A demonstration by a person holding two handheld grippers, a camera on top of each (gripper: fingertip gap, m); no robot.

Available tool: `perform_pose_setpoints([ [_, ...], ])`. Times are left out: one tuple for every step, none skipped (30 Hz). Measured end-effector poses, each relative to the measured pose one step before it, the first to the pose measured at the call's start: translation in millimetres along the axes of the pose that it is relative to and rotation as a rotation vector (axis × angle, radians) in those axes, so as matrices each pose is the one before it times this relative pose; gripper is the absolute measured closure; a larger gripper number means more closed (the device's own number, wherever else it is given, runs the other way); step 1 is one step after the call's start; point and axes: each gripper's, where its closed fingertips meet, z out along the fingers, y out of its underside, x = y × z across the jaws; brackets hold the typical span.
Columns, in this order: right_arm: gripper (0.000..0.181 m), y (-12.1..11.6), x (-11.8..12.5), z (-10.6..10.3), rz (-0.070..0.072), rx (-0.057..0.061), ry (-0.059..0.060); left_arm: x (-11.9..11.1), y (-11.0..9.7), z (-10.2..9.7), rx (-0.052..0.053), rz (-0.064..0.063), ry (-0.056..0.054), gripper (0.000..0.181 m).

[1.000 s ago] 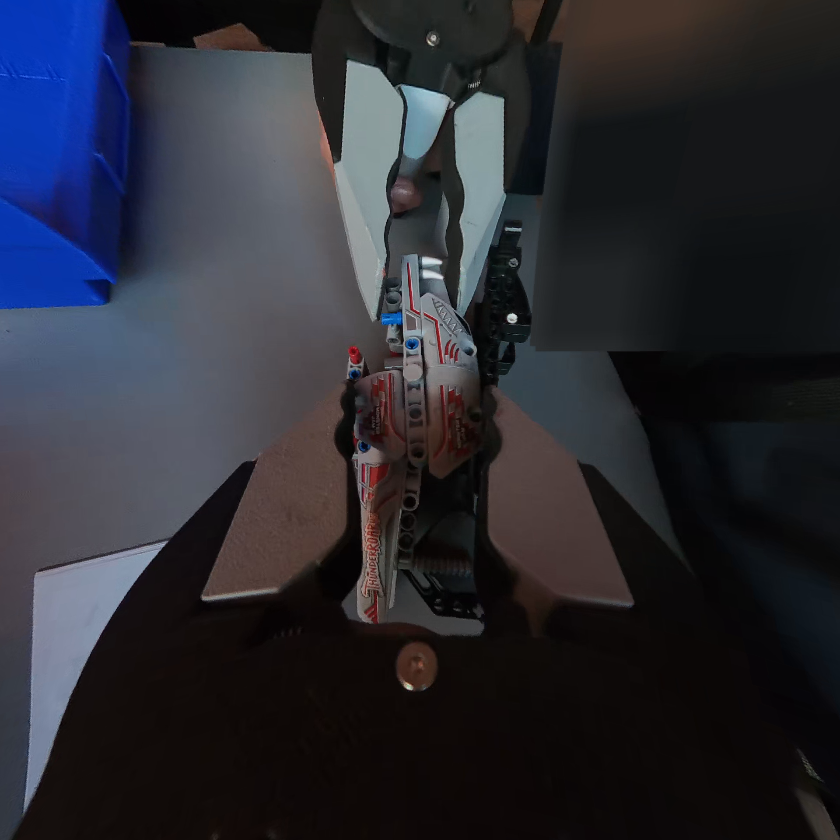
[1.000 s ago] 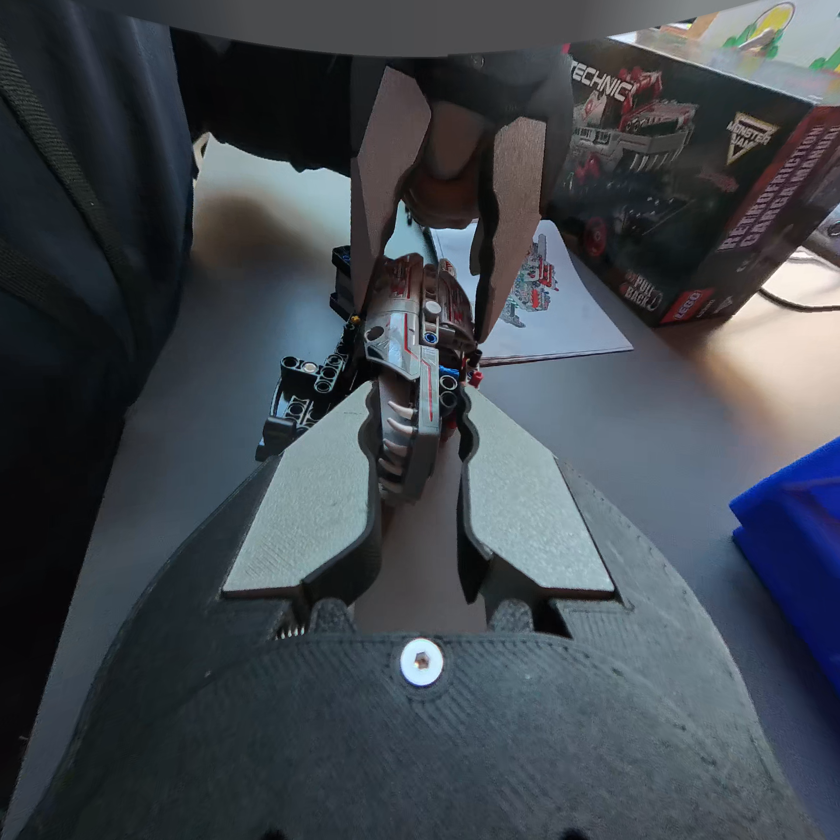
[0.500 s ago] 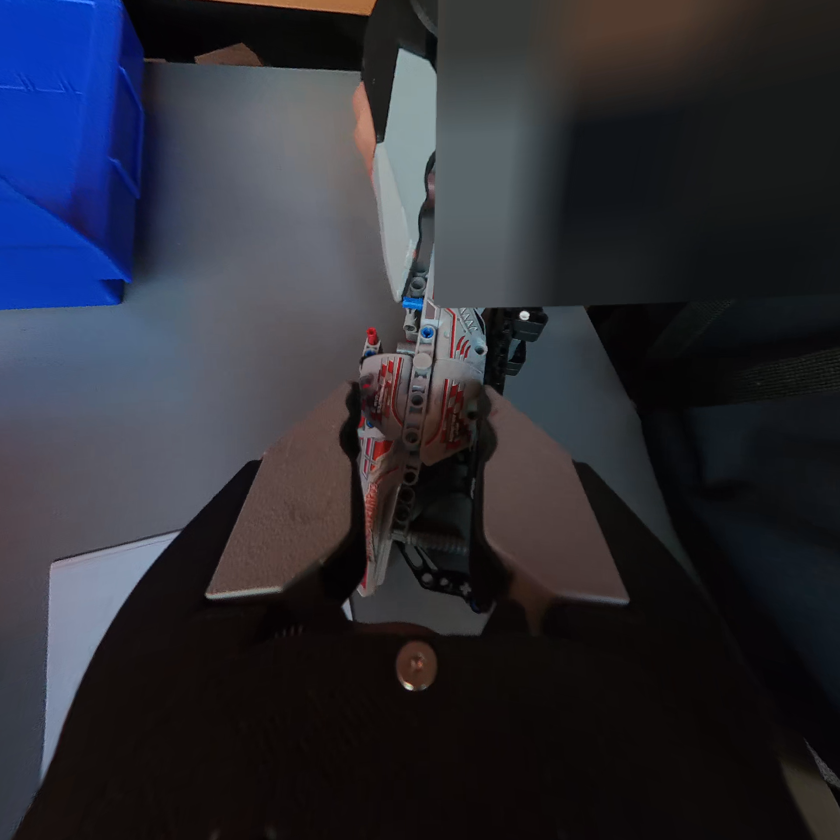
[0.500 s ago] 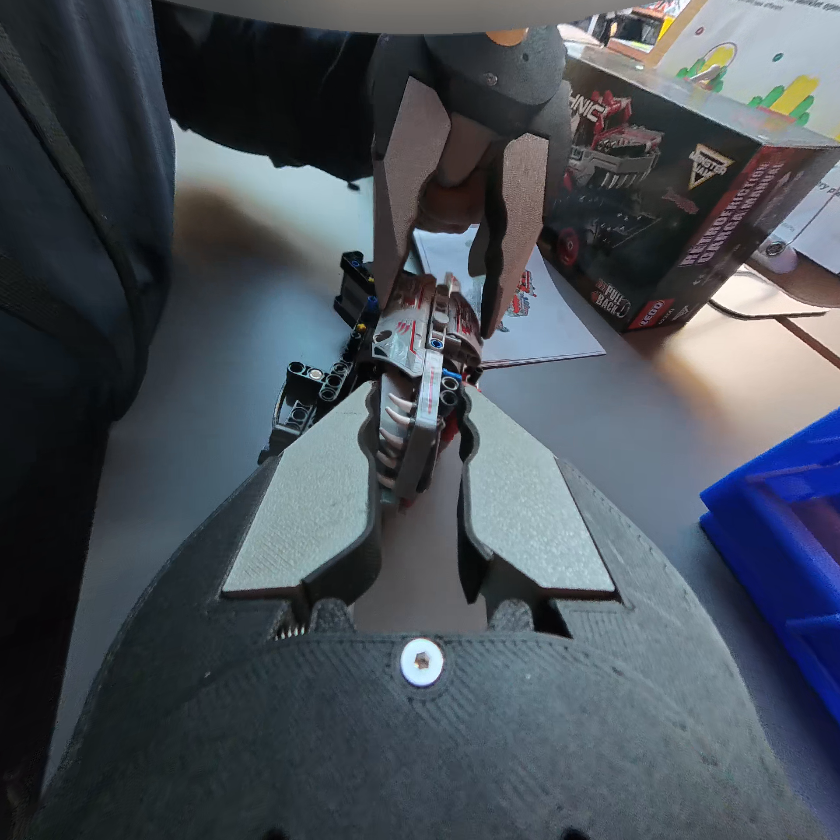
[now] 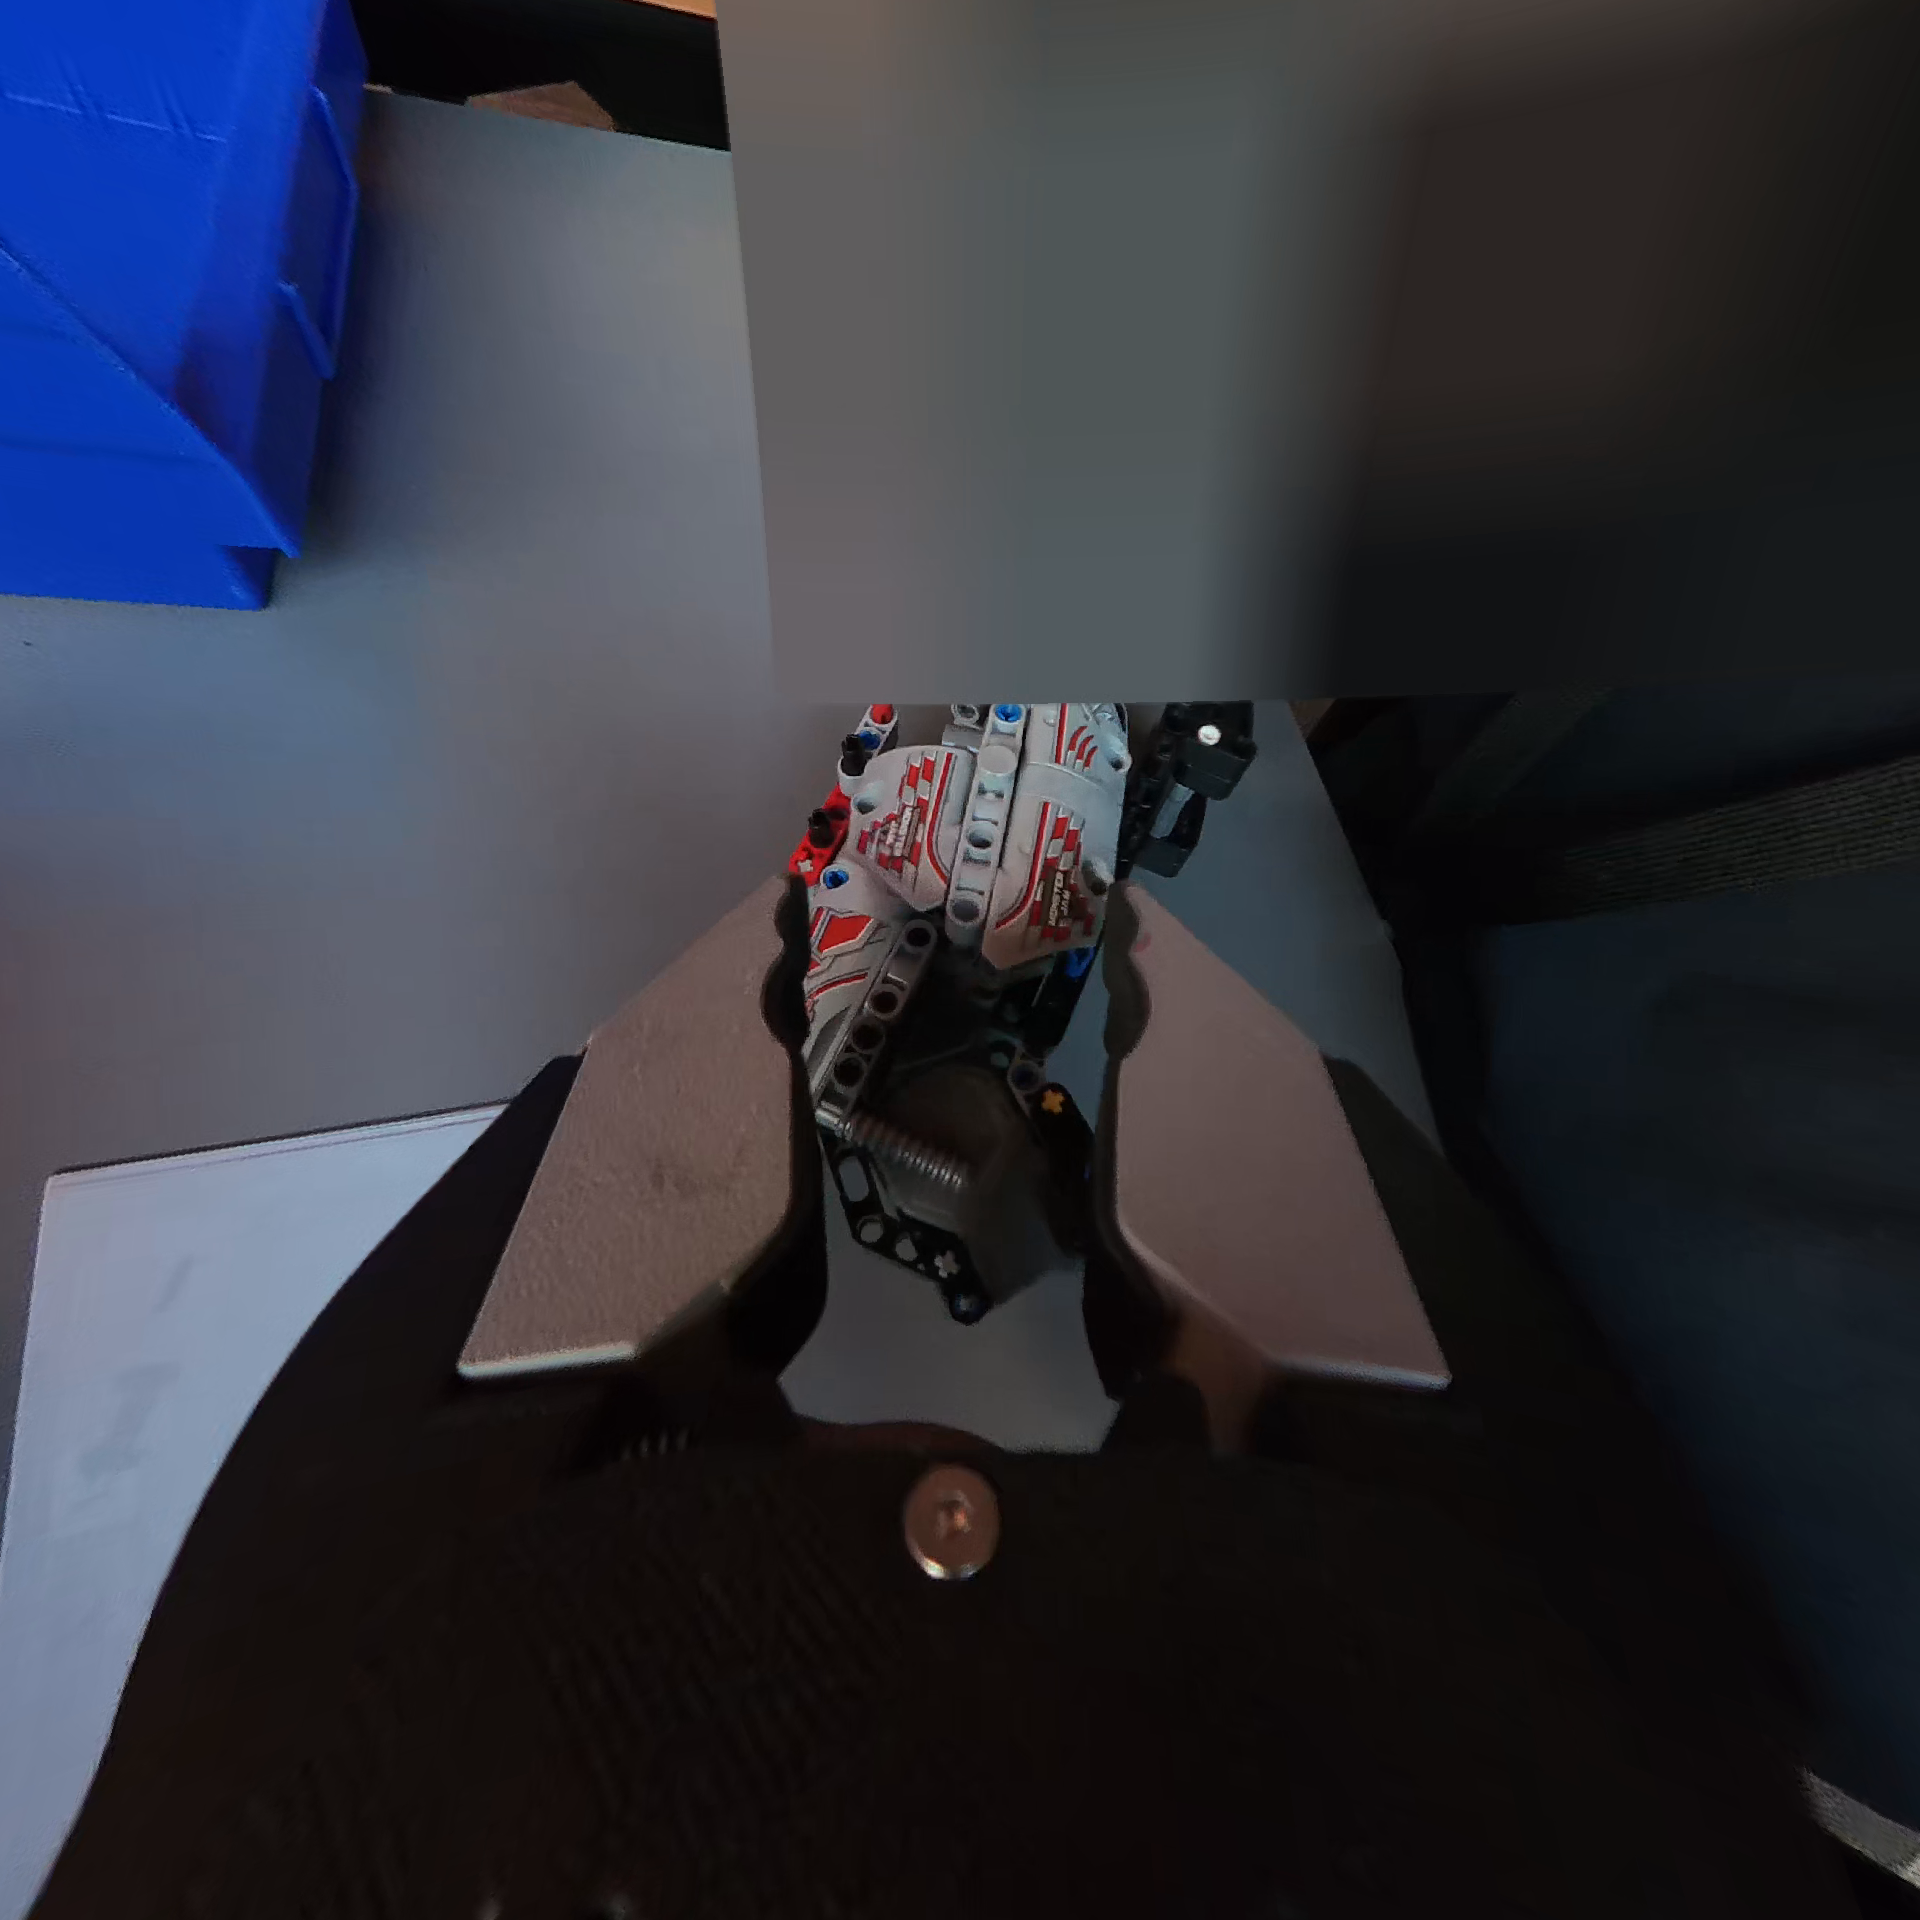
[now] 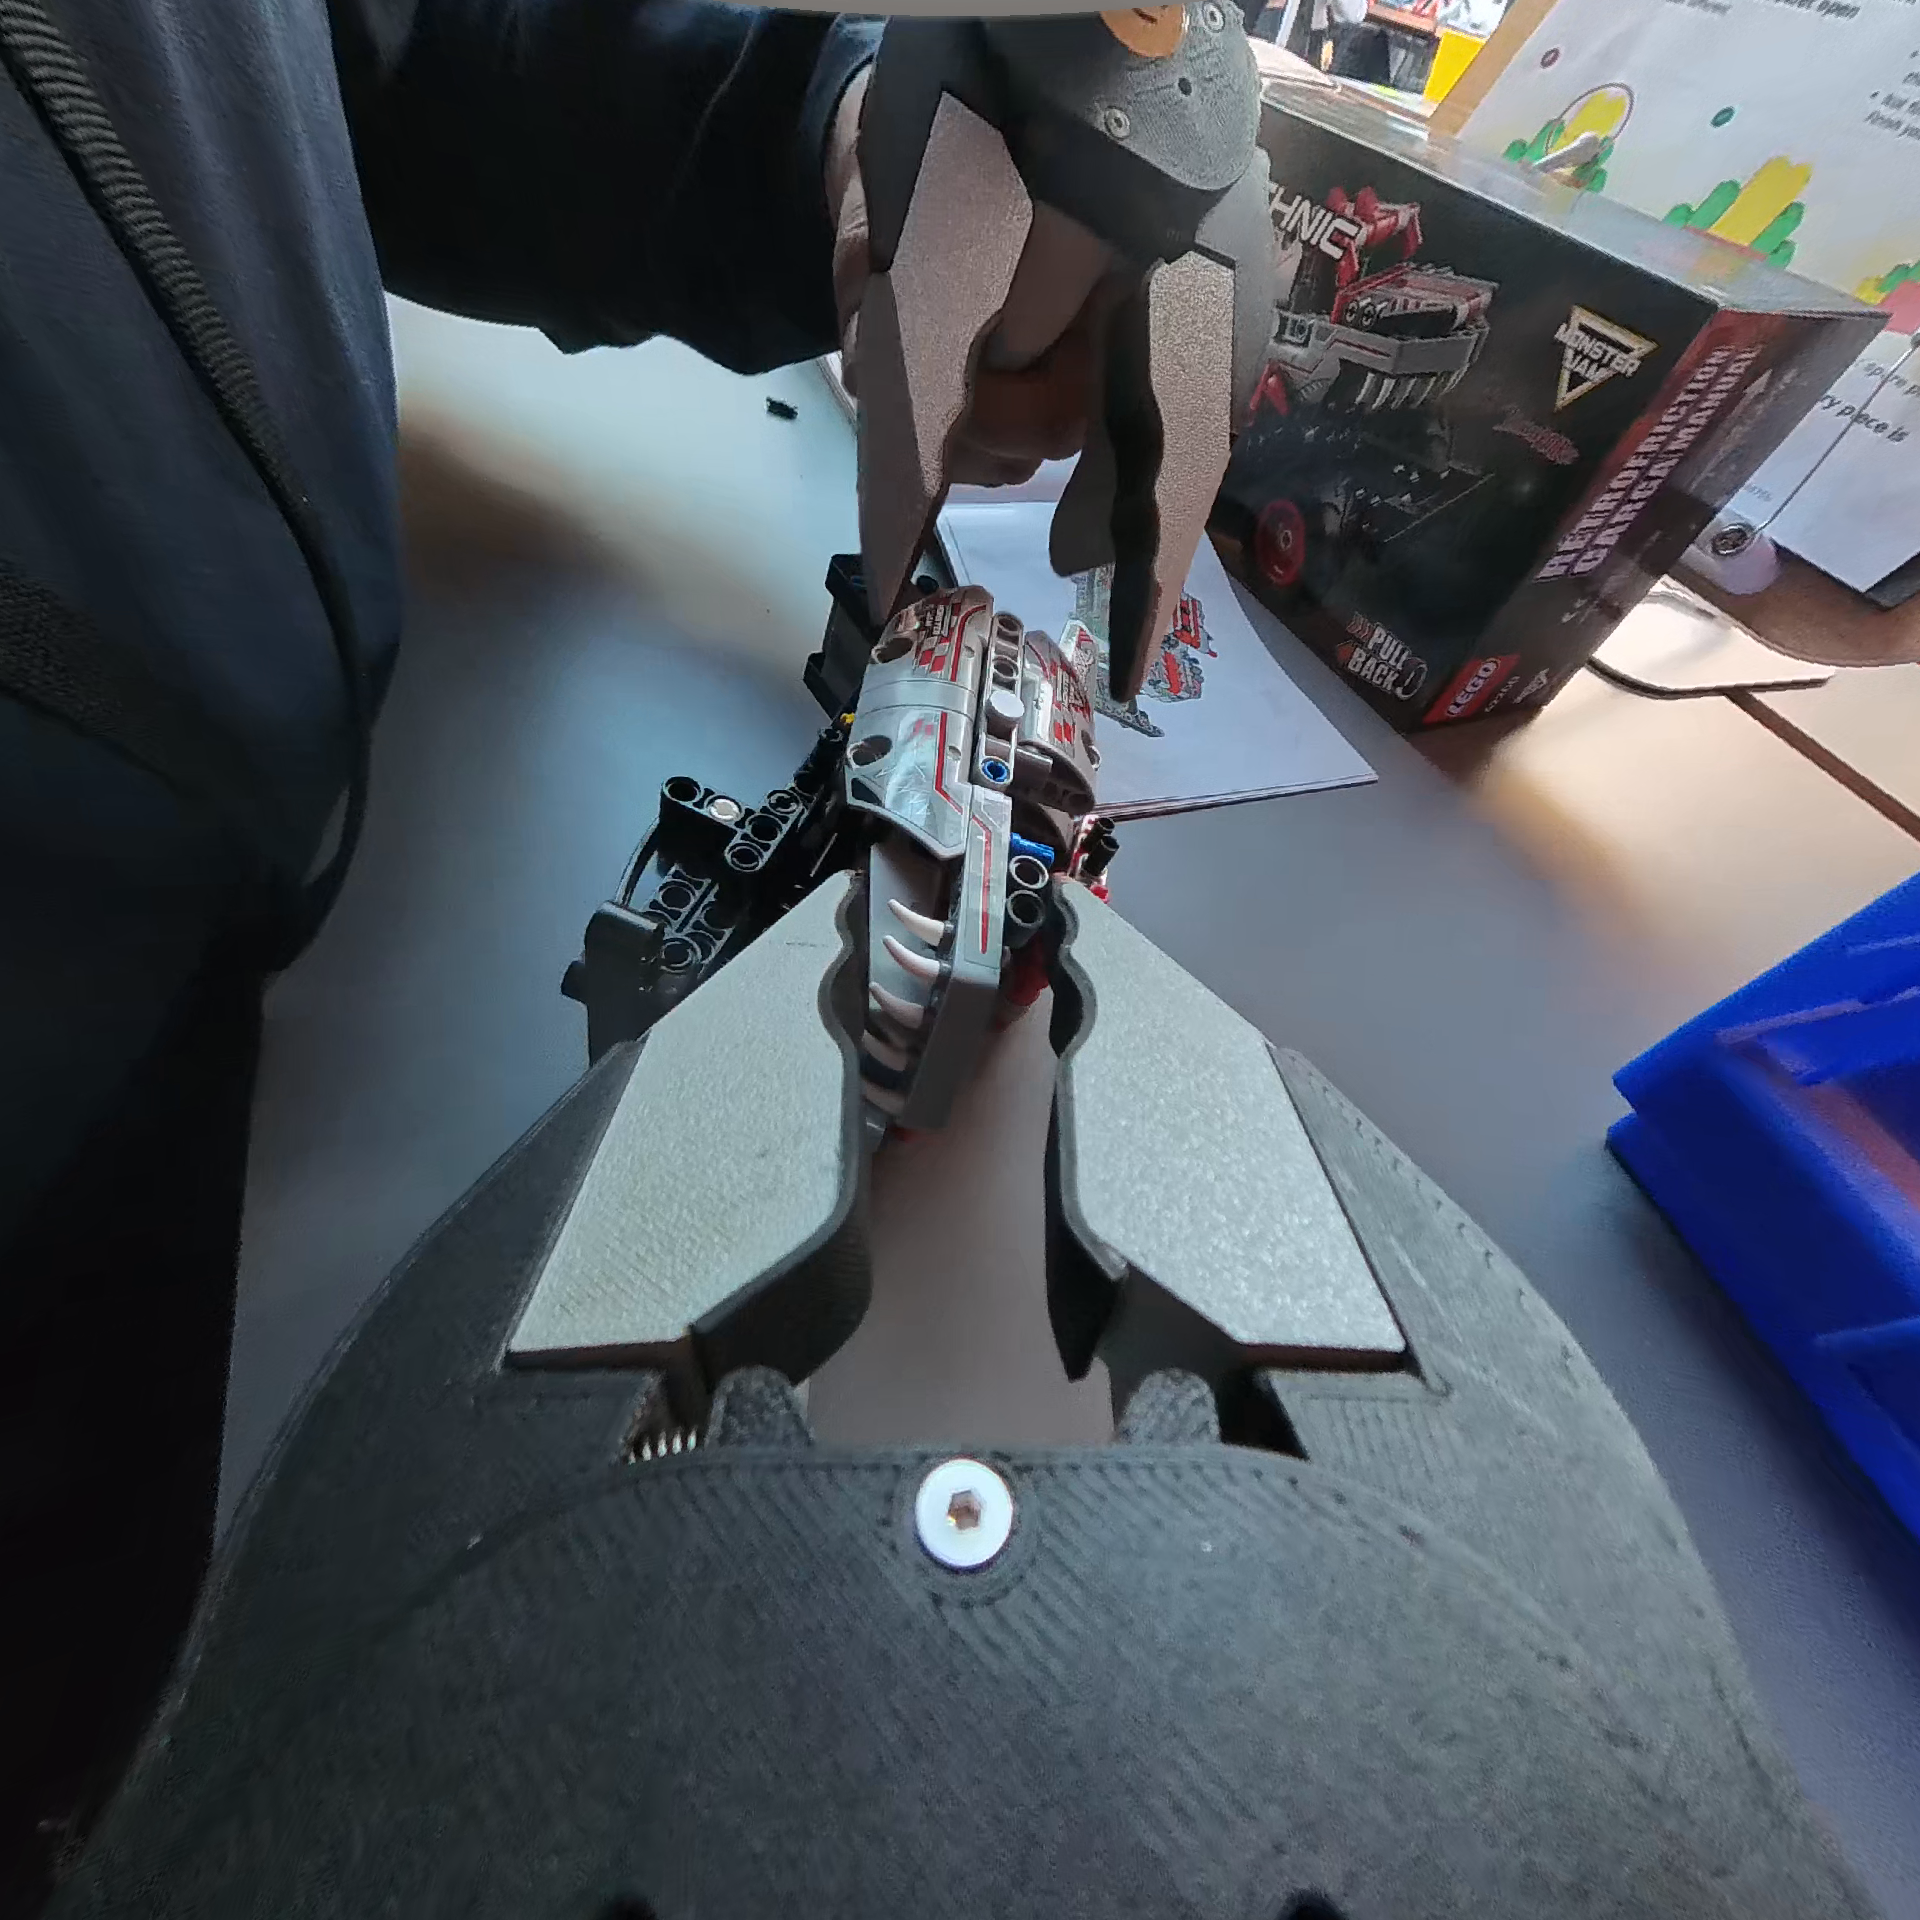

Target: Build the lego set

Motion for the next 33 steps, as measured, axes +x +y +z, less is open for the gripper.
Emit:
perform_pose_setpoints([
  [0.15, -0.31, 0.43, -0.39, 0.003, 0.0018, 0.0057, 1.39, 1.12, -0.21, -0.0074, -0.0022, 0.0076, 0.128],
  [0.15, -0.84, 0.4, -0.22, 0.0011, 0.0036, 0.0069, 2.19, 0.57, 0.57, -0.0055, 0.0036, 0.0071, 0.129],
  [0.15, -0.99, 0.43, -0.33, 0.0029, 0.0026, 0.0067, 2.83, 0.53, 1.06, -0.0056, 0.0073, 0.0074, 0.13],
  [0.15, -0.66, 0.38, -0.29, 0.0058, 0.0, 0.0058, 2.66, 1.07, 1.36, -0.0092, 0.0098, 0.006, 0.131],
  [0.15, -0.94, -0.92, -0.12, 0.0063, 0.0017, -0.0019, -0.2, 1.49, 1.59, -0.0116, 0.0085, -0.0111, 0.132],
  [0.15, -0.76, -1.65, -0.02, 0.0068, 0.0014, -0.0053, -0.71, 1.67, 1.68, -0.0113, 0.0068, -0.0117, 0.133],
  [0.15, -0.26, -1.38, 0.43, 0.0069, -0.0017, -0.0016, -0.97, 0.93, 1.66, -0.0058, 0.0019, -0.0103, 0.134],
  [0.15, 0.23, -0.16, 0.34, 0.0057, -0.0047, 0.0064, -0.23, 0.42, 1.3, -0.0016, -0.0023, -0.0031, 0.136],
  [0.15, 0.8, 0.18, 0.13, 0.0043, -0.0072, 0.0086, -0.26, -0.37, 0.48, 0.0036, -0.0037, -0.0019, 0.137],
  [0.15, 1.3, 0.72, 0.25, 0.0038, -0.0092, 0.0121, -0.76, -0.6, -0.22, 0.0061, -0.0027, -0.0037, 0.137],
  [0.15, 2.01, 0.66, 0.55, 0.0045, -0.013, 0.0136, -1.1, -0.86, -0.81, 0.008, -0.0024, -0.0053, 0.138],
  [0.15, 2.66, 0.48, 0.97, 0.0017, -0.0161, 0.014, -0.88, -1.27, -0.72, 0.0118, -0.0048, -0.0015, 0.138],
  [0.149, 2.7, 0.38, 0.9, -0.0034, -0.0163, 0.0148, -0.78, -1.43, -0.67, 0.013, -0.0106, 0.0017, 0.14],
  [0.149, 1.74, 0.01, 0.67, -0.0054, -0.0115, 0.0133, -1.45, -1.24, -0.48, 0.0121, -0.0126, -0.0017, 0.141],
  [0.149, 0.33, 0.37, -0.03, -0.0047, -0.0036, 0.0132, -1.85, -0.41, -0.16, 0.0082, -0.0097, -0.0057, 0.141],
  [0.149, -0.04, -0.25, -0.16, -0.0006, -0.0028, 0.0061, -0.29, 0.21, -0.08, 0.0063, -0.0071, 0.001, 0.141],
  [0.149, -0.6, -0.24, -0.33, 0.0035, 0.0001, 0.0032, 0.88, 0.34, 0.2, 0.0062, -0.0064, 0.0052, 0.142],
  [0.149, -1.0, -0.41, -0.44, 0.0026, 0.0032, 0.0012, 1.14, 0.59, 0.24, 0.0046, -0.0048, 0.0051, 0.143],
  [0.149, -0.77, -0.58, -0.38, 0.0007, 0.0026, -0.0001, 0.31, 0.42, 0.22, 0.0053, -0.0039, -0.0006, 0.143],
  [0.149, -0.13, -0.59, -0.24, -0.0006, -0.0016, -0.0013, 1.18, -0.08, 0.31, 0.0074, -0.0061, 0.0065, 0.142],
  [0.149, 0.56, -0.91, 0.23, -0.0025, -0.0052, -0.0021, 2.37, -0.74, 0.09, 0.0104, -0.0076, 0.0169, 0.142],
  [0.149, 1.19, -0.44, 0.23, -0.0048, -0.0093, 0.0014, 1.64, -0.68, -0.1, 0.0089, -0.0074, 0.013, 0.142],
  [0.149, 0.63, -0.1, 0.15, -0.0077, -0.0046, 0.0053, 0.67, -0.77, -0.27, 0.0068, -0.0049, 0.0074, 0.142],
  [0.149, 0.25, -0.31, 0.17, -0.0044, -0.0018, 0.0035, -0.14, -0.48, 0.11, 0.0025, -0.0028, 0.0006, 0.143],
  [0.149, 0.07, -0.02, -0.04, 0.0033, -0.0003, 0.0008, -0.29, -0.08, 0.35, -0.0025, 0.0034, -0.0008, 0.143],
  [0.149, 0.07, 0.15, -0.13, 0.0063, 0.0008, 0.0003, -0.14, 0.28, 0.51, -0.0048, 0.0074, 0.0, 0.144],
  [0.149, -0.19, 0.21, -0.06, 0.0063, 0.004, 0.0005, 0.86, 0.55, 0.55, -0.0063, 0.0044, 0.0074, 0.147],
  [0.149, -0.09, 0.41, 0.04, 0.009, 0.005, 0.0014, -0.77, 0.33, 0.04, -0.004, -0.0005, 0.0012, 0.147],
  [0.149, -0.38, 0.13, 0.25, 0.0124, 0.0067, 0.0009, -0.56, 0.25, -0.07, -0.0039, -0.0083, 0.0056, 0.147],
  [0.149, -0.3, -0.12, 0.06, 0.0139, 0.0066, 0.0001, -0.79, 0.43, -0.09, -0.0054, -0.0078, 0.0056, 0.147],
  [0.149, -0.1, 0.02, 0.07, 0.0101, 0.0051, 0.0027, -1.44, 0.28, -0.2, -0.0068, -0.0031, 0.0002, 0.147],
  [0.149, 0.14, 0.14, 0.21, 0.0044, 0.0037, 0.0042, -0.36, -0.41, -0.23, -0.0046, 0.0021, 0.004, 0.147],
  [0.149, -0.03, 0.09, 0.21, 0.0, 0.0019, 0.0038, 0.12, -0.5, -0.25, -0.0041, 0.0064, 0.0044, 0.147],
])
